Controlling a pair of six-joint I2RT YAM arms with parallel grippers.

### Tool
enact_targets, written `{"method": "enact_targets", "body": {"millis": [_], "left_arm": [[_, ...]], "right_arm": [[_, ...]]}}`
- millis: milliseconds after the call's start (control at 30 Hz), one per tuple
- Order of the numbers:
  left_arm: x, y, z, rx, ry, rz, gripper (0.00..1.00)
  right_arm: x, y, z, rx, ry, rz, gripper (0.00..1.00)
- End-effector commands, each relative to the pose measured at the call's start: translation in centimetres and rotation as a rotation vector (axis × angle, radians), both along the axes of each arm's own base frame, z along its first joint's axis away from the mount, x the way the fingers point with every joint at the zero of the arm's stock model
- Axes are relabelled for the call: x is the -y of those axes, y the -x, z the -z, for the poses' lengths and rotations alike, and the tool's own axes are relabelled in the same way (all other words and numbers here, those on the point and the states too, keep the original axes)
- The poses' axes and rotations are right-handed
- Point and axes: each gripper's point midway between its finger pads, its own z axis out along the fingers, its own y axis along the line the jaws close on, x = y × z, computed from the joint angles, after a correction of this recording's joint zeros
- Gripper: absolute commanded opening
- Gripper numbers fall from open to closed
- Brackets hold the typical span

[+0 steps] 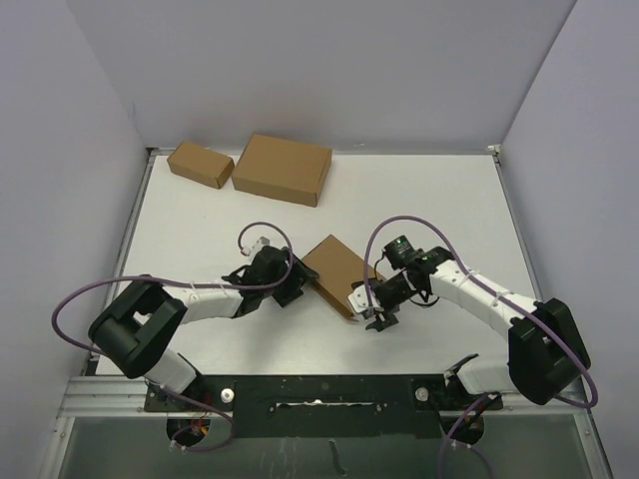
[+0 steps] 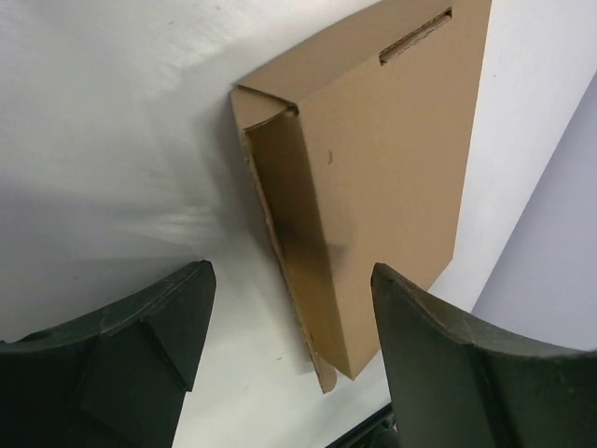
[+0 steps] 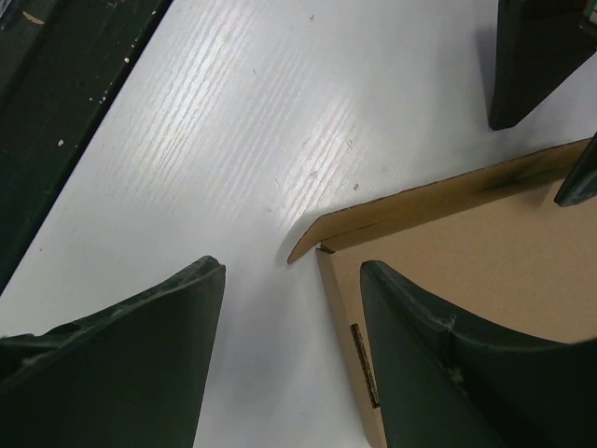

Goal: Fold the paper box

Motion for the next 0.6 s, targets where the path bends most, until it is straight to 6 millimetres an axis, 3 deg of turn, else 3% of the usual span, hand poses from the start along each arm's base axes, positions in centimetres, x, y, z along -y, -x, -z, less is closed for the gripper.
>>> {"method": "enact_targets", "body": {"millis": [0,300,567], "left_arm": [[1.7,-2.3,-1.4,0.043,0.063,-0.04,0.66],[1.8,-2.2,0.6,-0.013,0.044,-0.054,0.52],[1.2,-1.6,1.5,-0.041,0.027,-0.062,0.46]], "right_arm": [[-0.5,-0.1,0.0,0.044,-0.016,-0.03,0.61],[-0.7,0.2,0.8,0.066,0.012,-0.062,0.59],[-1.0,0.4,1.7,0.103,0.054,-0.097,0.55]]}}
